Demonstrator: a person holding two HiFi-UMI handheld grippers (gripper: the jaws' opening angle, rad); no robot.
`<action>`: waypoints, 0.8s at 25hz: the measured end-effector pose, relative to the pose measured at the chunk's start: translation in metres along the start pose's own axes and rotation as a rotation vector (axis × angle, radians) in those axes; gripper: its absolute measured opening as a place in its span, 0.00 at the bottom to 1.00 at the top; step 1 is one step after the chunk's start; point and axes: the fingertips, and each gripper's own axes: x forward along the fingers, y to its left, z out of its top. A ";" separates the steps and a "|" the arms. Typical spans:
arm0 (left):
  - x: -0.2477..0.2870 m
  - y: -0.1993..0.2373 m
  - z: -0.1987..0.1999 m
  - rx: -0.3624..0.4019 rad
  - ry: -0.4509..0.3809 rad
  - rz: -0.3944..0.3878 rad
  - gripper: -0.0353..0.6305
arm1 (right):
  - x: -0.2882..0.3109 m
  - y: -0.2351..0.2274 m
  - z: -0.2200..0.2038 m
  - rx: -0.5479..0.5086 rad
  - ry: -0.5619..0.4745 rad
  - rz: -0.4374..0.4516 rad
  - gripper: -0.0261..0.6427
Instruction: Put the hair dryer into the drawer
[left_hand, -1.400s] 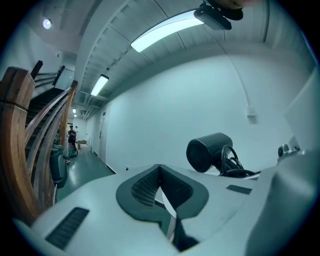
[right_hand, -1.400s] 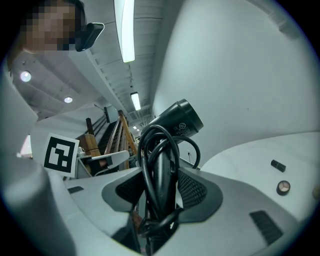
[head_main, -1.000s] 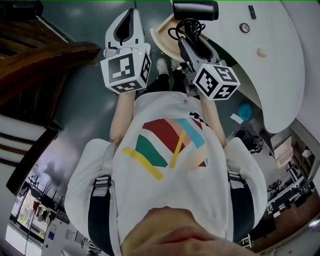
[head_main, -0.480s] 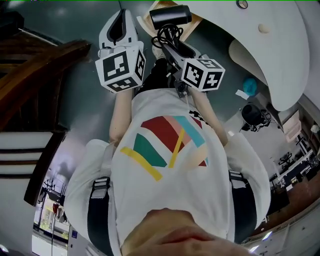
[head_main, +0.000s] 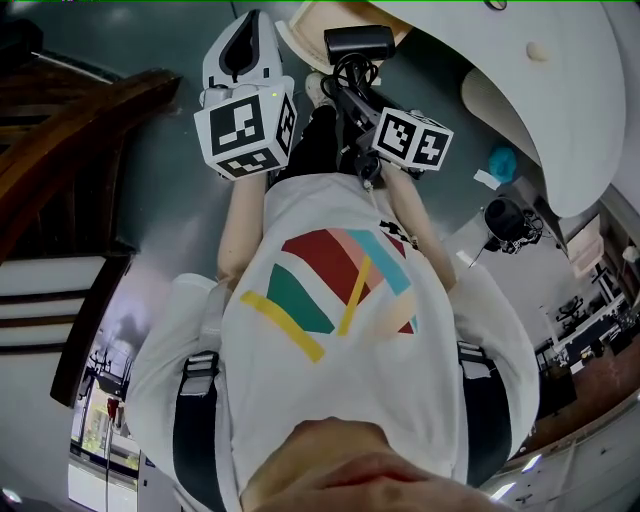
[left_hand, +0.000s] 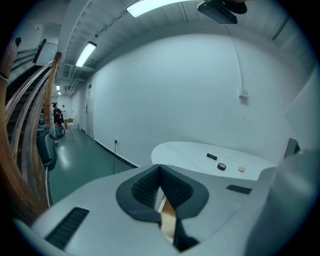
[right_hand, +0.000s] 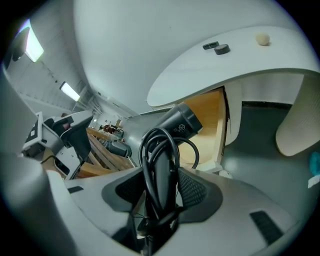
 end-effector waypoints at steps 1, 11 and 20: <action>0.001 0.001 0.000 0.000 0.001 -0.002 0.08 | 0.002 -0.002 0.002 0.027 0.002 -0.008 0.36; 0.012 0.009 0.010 -0.022 -0.010 0.003 0.08 | 0.021 -0.018 0.027 0.137 0.050 -0.060 0.36; 0.029 0.028 0.012 -0.038 0.003 0.038 0.08 | 0.052 -0.041 0.061 0.104 0.103 -0.128 0.36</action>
